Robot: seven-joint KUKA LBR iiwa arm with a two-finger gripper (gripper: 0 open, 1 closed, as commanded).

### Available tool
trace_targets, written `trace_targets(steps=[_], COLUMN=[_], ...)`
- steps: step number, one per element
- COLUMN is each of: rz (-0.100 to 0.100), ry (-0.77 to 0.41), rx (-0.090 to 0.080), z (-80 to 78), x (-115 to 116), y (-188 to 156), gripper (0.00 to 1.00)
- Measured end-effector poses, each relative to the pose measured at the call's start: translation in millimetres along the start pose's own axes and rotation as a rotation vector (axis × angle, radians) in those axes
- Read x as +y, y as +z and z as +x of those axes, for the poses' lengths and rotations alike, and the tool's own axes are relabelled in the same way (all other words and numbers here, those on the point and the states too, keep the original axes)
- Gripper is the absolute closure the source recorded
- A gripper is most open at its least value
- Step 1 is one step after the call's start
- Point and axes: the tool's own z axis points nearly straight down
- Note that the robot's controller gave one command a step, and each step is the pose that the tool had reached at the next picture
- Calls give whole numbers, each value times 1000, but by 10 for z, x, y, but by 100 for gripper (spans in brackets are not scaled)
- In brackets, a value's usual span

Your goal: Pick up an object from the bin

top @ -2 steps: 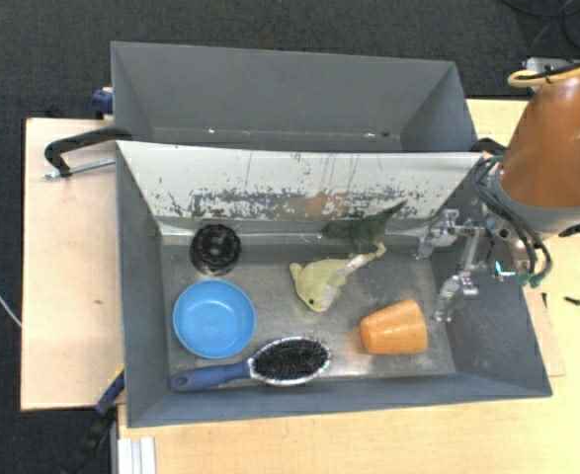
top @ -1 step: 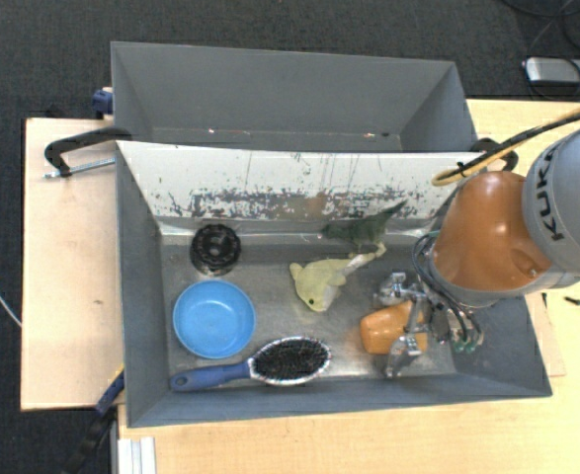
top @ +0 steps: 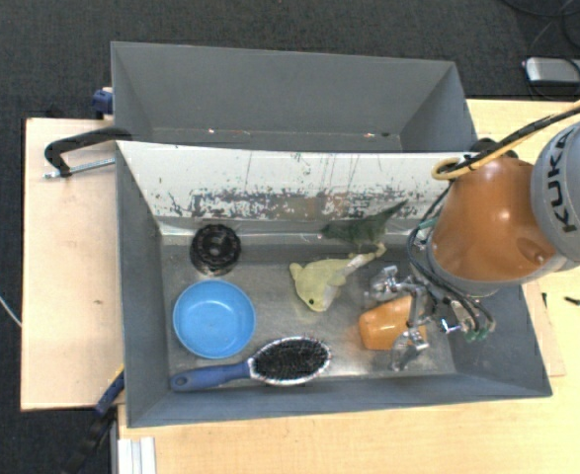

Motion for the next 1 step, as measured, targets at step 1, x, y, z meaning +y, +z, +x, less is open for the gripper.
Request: trace_targets(steps=[1], rz=[1], ry=[-31], rx=[1], z=[0], x=[-250], y=[6], gripper=[0])
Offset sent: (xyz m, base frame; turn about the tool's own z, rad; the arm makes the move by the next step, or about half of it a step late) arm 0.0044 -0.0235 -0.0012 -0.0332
